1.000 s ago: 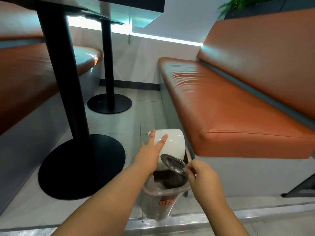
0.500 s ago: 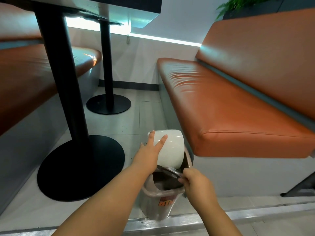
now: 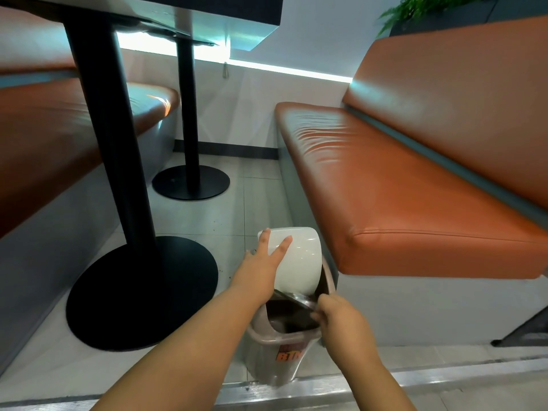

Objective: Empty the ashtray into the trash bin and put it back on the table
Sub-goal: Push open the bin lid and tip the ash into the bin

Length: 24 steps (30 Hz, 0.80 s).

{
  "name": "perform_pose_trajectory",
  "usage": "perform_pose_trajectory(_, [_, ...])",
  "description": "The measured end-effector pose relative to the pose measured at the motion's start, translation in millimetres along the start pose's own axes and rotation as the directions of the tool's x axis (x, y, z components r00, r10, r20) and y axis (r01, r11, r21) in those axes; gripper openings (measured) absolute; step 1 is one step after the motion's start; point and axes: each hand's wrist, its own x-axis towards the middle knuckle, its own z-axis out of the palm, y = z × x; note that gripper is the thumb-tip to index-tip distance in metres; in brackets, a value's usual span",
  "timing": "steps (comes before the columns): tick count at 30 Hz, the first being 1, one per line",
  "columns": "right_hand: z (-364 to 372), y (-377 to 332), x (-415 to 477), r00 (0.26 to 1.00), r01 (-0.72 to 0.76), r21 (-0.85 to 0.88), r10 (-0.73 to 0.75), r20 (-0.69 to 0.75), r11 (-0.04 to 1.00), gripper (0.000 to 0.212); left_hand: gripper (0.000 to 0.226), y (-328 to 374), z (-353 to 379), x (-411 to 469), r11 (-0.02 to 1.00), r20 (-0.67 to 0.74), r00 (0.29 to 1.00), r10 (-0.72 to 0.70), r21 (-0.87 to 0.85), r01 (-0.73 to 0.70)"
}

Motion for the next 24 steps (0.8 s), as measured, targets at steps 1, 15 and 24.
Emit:
perform_pose_trajectory(1, [0.2,-0.5,1.0,1.000,0.004,-0.018,-0.003,0.015,1.000,0.033,0.113,0.5,0.0,-0.2,1.000,0.004,1.000,0.000,-0.002,0.000])
perform_pose_trajectory(15, [-5.0,2.8,-9.4,0.979,0.055,0.017,-0.051,-0.196,0.998,0.024,0.116,-1.7,1.2,0.0,1.000,0.001,1.000,0.000,-0.006,0.000])
perform_pose_trajectory(24, [2.9,2.5,-10.6,0.998,0.062,-0.108,-0.059,0.032,0.992,0.020,0.116,-1.4,-2.2,-1.5,0.999,0.012,0.999,0.032,0.027,-0.032])
